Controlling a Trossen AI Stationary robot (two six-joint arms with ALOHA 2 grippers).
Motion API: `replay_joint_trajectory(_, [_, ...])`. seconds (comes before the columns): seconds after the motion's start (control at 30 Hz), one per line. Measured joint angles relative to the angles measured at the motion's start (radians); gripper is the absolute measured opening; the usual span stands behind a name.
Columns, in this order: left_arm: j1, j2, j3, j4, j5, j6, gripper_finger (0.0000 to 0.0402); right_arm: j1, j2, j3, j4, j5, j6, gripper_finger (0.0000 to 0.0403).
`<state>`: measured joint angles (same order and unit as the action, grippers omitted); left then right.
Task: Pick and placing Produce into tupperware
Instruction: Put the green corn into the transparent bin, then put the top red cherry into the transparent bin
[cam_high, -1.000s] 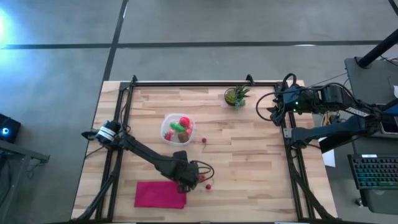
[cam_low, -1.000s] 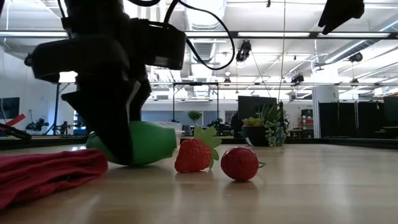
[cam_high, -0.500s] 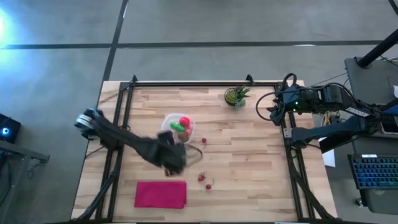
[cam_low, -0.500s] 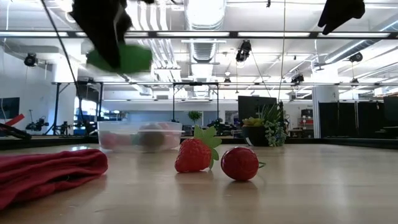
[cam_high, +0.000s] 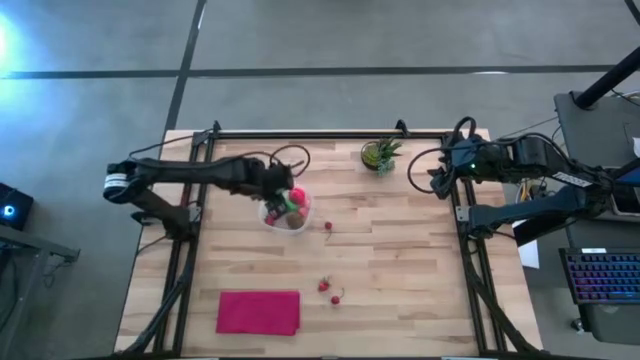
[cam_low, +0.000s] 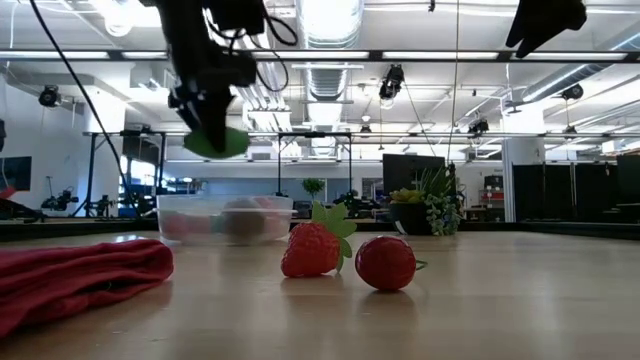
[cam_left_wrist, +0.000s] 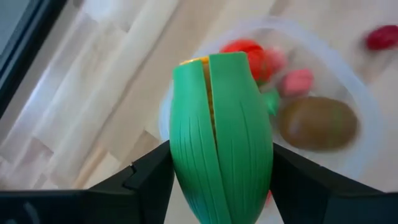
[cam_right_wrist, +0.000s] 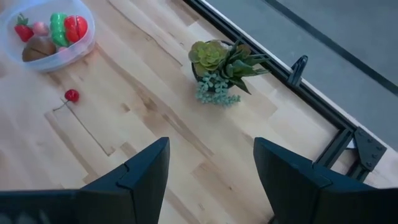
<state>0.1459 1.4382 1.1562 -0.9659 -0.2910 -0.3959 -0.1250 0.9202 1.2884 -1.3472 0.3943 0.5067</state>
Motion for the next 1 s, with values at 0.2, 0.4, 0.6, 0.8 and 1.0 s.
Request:
replay_joint_trajectory(0.2, [0.037, 0.079, -0.011, 0.015, 0.074, 0.011, 0.0250, 0.000, -0.002, 0.000, -0.001, 0.001, 0.026, 0.0226])
replay_joint_trajectory(0.4, [0.027, 0.159, -0.009, -0.047, 0.132, 0.009, 0.0273, 0.000, -0.002, 0.000, -0.001, 0.010, 0.026, 0.0226])
replay_joint_trajectory(0.6, [-0.070, 0.084, 0.132, 0.012, 0.163, 0.077, 0.0274, 0.000, -0.002, 0.000, -0.003, 0.010, 0.019, 0.0226])
replay_joint_trajectory(0.8, [-0.171, 0.038, 0.173, 0.253, 0.154, 0.337, 0.0274, 0.000, -0.003, 0.000, -0.011, 0.010, 0.013, 0.0226])
replay_joint_trajectory(1.0, [-0.168, 0.175, 0.167, 0.334, 0.126, 0.601, 0.0274, 0.000, -0.003, 0.000, -0.014, 0.000, 0.013, 0.0226])
